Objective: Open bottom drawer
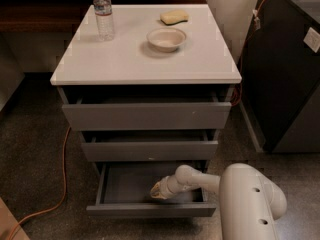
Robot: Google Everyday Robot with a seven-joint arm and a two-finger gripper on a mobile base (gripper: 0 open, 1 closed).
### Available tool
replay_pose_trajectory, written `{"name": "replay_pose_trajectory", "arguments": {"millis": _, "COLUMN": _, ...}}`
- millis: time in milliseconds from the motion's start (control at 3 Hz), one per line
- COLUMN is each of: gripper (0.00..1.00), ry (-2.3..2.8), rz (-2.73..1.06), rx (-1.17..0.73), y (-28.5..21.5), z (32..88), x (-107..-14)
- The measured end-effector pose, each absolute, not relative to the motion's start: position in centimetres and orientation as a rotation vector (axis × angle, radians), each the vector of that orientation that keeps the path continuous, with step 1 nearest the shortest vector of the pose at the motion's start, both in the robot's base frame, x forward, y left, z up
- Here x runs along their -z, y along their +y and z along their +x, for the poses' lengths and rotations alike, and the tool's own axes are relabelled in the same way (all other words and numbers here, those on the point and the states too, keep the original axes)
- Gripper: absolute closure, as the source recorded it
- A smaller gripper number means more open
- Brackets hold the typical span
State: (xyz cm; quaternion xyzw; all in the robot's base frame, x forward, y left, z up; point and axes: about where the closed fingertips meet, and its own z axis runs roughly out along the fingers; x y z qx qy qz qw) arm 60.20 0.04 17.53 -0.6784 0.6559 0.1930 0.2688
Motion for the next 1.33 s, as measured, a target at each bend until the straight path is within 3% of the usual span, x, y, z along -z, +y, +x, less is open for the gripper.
{"name": "replay_pose_trajectory", "arguments": {"millis": 1000, "gripper": 1.00, "ry": 1.740, "rz": -1.915, "rx": -0.555, "y": 1.5, "z": 54.8, "x": -16.1}}
{"name": "replay_pose_trajectory", "arguments": {"millis": 1333, "gripper": 1.00, "ry": 1.711, "rz": -1.945, "rx": -0.614, "y": 1.3, "z": 50.1, "x": -16.2}}
